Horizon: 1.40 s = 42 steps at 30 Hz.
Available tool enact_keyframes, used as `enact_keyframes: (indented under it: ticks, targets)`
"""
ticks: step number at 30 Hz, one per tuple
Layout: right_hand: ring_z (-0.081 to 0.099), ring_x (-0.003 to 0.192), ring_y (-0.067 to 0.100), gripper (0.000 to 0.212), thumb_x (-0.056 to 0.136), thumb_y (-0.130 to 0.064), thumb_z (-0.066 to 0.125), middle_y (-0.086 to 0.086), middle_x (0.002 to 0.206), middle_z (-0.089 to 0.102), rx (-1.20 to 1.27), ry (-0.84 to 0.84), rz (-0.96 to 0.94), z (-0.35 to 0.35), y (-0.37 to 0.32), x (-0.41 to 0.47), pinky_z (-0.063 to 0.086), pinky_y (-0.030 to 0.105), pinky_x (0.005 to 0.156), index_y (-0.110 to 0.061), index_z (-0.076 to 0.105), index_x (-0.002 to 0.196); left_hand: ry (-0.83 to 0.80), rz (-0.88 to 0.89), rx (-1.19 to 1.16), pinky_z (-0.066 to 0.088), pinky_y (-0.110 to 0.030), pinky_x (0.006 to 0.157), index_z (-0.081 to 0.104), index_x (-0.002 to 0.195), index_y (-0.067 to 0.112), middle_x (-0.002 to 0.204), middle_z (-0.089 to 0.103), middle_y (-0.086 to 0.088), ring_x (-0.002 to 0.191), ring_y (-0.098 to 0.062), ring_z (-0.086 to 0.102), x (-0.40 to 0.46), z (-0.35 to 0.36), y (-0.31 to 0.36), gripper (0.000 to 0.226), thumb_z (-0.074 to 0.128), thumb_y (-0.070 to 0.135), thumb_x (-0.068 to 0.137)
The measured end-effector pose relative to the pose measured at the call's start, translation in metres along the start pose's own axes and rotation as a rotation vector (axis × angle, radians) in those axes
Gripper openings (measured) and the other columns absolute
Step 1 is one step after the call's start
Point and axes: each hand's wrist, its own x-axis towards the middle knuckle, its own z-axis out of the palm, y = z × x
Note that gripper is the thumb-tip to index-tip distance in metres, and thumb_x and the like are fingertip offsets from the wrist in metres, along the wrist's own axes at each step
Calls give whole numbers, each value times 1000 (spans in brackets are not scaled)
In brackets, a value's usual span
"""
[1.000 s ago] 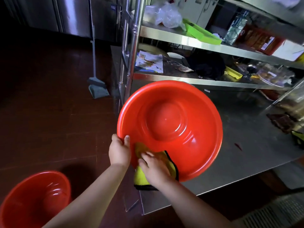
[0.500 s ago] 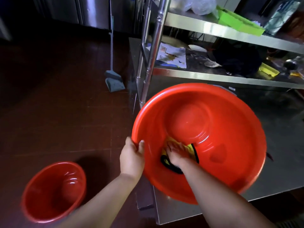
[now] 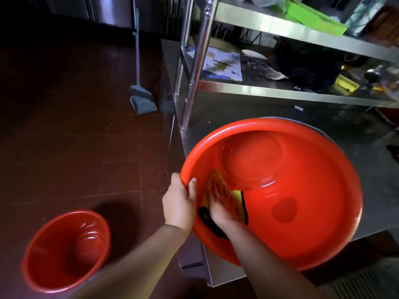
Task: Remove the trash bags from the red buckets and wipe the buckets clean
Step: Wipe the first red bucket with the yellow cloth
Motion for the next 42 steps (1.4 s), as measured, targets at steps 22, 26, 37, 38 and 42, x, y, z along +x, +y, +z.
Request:
enact_keyframes:
  ticks: [22,26,37,38,42]
  targets:
    - [5,146,21,63,97,-50,33,1,159,12,185,210,134,56,41,71,-1,42,116,-24,16,151,-153,-122,-123,34,-23,61,42,93,18,76,56,8,74,-18,57,0,37,-58,14,53,26,93]
    - [26,140,25,51,99,-45,32,8,149,38,184,157,233,44,71,97,3,35,113,-16,43,140,-222,-35,-101,37,-17,57,36,87,38,71,56,12,68,-6,58,-11,38,-59,15,51,37,92]
    - [17,143,25,52,98,-47,28,3,152,32,82,202,190,45,74,105,0,41,115,-21,38,142,-415,-298,-267,50,-52,89,38,112,38,106,64,0,102,-23,62,-39,53,-94,29,52,21,94]
    - [11,145,24,54,99,-46,28,3,156,25,100,202,188,49,70,99,-1,42,116,-21,31,146,-409,-296,-259,51,-51,88,38,111,38,104,64,0,101,-23,63,-39,53,-92,28,52,23,93]
    - [-3,147,19,61,98,-47,28,0,160,4,145,220,117,69,42,47,-3,41,117,-25,7,151,-363,-261,-185,50,-38,85,38,107,32,101,65,0,98,-25,63,-41,53,-86,27,56,19,91]
